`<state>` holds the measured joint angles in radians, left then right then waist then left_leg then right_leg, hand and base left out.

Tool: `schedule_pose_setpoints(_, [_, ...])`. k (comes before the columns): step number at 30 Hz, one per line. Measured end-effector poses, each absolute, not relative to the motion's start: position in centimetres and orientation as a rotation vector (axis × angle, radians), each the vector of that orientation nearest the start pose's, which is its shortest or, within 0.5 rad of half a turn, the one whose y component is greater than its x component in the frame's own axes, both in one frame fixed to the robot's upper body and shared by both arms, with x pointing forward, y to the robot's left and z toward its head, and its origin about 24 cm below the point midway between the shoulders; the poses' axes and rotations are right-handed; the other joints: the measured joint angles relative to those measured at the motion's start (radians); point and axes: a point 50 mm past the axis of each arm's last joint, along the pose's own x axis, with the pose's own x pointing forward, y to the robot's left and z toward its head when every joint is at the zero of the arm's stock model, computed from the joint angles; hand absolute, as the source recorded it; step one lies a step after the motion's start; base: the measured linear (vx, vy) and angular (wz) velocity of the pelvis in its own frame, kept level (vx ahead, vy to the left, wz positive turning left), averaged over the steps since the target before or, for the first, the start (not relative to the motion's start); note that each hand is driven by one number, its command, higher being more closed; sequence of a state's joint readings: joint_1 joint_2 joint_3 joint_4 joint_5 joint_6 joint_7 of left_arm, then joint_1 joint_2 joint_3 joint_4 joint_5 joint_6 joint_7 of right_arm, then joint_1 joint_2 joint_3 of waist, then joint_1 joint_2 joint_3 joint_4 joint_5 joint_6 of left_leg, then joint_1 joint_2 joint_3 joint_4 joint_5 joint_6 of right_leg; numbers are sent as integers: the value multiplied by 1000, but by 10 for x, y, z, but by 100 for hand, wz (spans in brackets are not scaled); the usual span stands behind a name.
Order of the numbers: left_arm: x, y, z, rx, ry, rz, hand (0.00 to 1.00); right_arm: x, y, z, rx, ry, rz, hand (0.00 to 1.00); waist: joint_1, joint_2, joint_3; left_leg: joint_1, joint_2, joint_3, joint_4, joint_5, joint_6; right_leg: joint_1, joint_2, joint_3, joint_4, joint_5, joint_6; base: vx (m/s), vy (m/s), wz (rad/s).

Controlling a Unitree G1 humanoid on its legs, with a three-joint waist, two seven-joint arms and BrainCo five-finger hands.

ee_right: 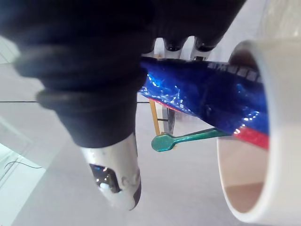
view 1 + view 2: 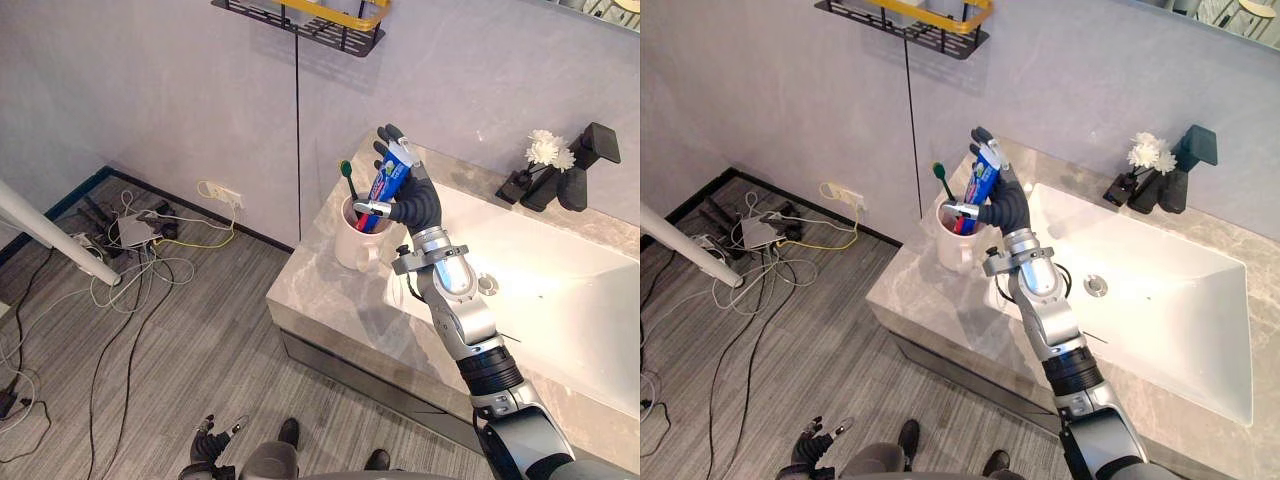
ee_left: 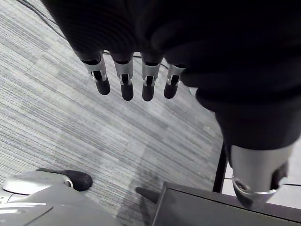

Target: Organize washtable

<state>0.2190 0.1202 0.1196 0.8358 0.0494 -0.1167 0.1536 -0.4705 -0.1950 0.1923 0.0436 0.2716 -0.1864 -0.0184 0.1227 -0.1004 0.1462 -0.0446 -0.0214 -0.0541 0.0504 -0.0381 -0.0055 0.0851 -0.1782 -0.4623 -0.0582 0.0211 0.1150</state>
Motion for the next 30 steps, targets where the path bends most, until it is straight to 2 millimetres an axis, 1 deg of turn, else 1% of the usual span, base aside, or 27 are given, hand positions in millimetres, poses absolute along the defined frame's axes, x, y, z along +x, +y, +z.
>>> schedule_pose_setpoints(3, [90,227,-141,182,920,324,0,307,-115,180,2,-593,272,0,-1,-1,-1,0,0,0,0,0,0,0,0,0,0,0,0,0,0,0])
schedule_pose_setpoints(6, [90,227,-141,182,919,325,0,301,-132,194,-99,-664,225,0,-2,-3,-2,1,0,1,1,0,0,1,0,0,0,0,0,0,0,0])
schedule_pose_setpoints(7, [90,227,-141,182,920,325,0,298,-141,200,-141,-694,198,0,-3,-4,-4,1,0,1,1,0,0,1,0,0,0,0,0,0,0,0])
schedule_pose_setpoints(8, [88,227,-141,183,923,327,0,295,-150,206,-180,-722,172,0,-6,-6,-7,1,0,1,0,0,0,1,0,1,0,0,0,0,0,0])
schedule_pose_setpoints(9, [88,227,-141,183,925,328,0,294,-154,209,-200,-734,159,0,-9,-6,-9,1,0,1,0,0,0,1,0,1,0,0,0,0,0,0])
schedule_pose_setpoints(11, [84,228,-142,183,934,333,0,287,-169,222,-265,-801,117,0,-28,-10,-12,2,1,2,-1,0,0,1,0,2,0,0,0,0,0,0])
schedule_pose_setpoints(12, [83,229,-142,183,935,336,0,285,-172,226,-277,-815,110,0,-30,-11,-13,3,1,3,-1,0,0,1,0,3,0,0,0,0,0,-5])
schedule_pose_setpoints(14, [81,230,-142,184,942,338,0,277,-180,237,-323,-869,86,0,-39,-13,-15,7,2,9,-3,0,0,0,0,9,0,0,0,0,0,-8])
schedule_pose_setpoints(15, [78,230,-144,183,955,342,0,270,-187,247,-363,-917,62,0,-52,-14,-23,8,3,14,-7,0,0,-2,0,14,0,0,0,0,0,-8])
schedule_pose_setpoints(16, [76,231,-144,182,961,344,0,268,-190,251,-376,-937,53,0,-53,-14,-28,9,3,15,-8,0,0,-2,0,15,0,0,0,0,0,-12])
schedule_pose_setpoints(18, [74,231,-145,181,966,346,0,251,-205,271,-446,-1037,-7,0,-57,-16,-40,18,5,28,-17,0,0,-3,0,27,-1,0,0,10,6,-14])
schedule_pose_setpoints(19, [74,231,-145,181,966,346,0,246,-210,277,-465,-1067,-27,0,-59,-17,-42,19,5,28,-18,0,0,-3,0,27,-1,0,0,14,10,-8])
schedule_pose_setpoints(20, [73,231,-145,181,967,347,0,235,-220,289,-499,-1129,-80,0,-65,-20,-44,19,5,29,-19,0,0,-4,0,28,-1,0,0,0,0,0])
schedule_pose_setpoints(21, [72,232,-145,179,969,349,0,230,-226,294,-511,-1158,-114,0,-69,-22,-46,19,5,30,-19,0,0,-4,0,28,-1,0,0,0,0,0])
schedule_pose_setpoints(22, [69,233,-145,174,975,354,0,221,-239,303,-528,-1201,-193,0,-82,-27,-51,20,5,31,-21,0,0,-4,0,28,-1,0,0,8,7,-5])
schedule_pose_setpoints(23, [67,235,-145,170,980,356,0,211,-253,309,-542,-1231,-279,0,-88,-34,-55,24,6,37,-25,0,0,-7,0,35,0,0,0,3,8,-10])
schedule_pose_setpoints(24, [66,235,-145,172,982,355,0,207,-260,310,-547,-1241,-321,0,-90,-36,-59,26,6,43,-29,0,0,-15,0,40,0,0,0,-6,10,-25])
schedule_pose_setpoints(25, [64,236,-146,173,990,356,0,197,-273,312,-564,-1250,-397,0,-94,-41,-72,26,8,58,-36,0,0,-23,0,55,1,1,0,14,9,-26])
schedule_pose_setpoints(26, [60,238,-146,173,1002,364,0,189,-286,312,-574,-1245,-471,0,-113,-44,-83,26,8,65,-39,0,0,-26,0,61,2,1,0,22,8,-27])
schedule_pose_setpoints(27, [59,238,-146,175,1004,364,0,184,-293,311,-579,-1240,-512,0,-118,-46,-88,27,9,71,-43,0,0,-32,0,67,2,1,0,24,6,-31])
schedule_pose_setpoints(28, [59,239,-146,177,1005,366,0,176,-305,309,-593,-1222,-581,0,-126,-49,-96,32,11,86,-49,0,0,-39,1,85,4,2,0,22,3,-31])
schedule_pose_setpoints(30, [56,241,-146,181,1008,368,0,166,-327,305,-607,-1177,-697,0,-156,-51,-97,41,13,100,-56,0,0,-43,2,98,4,2,-1,10,0,-27])
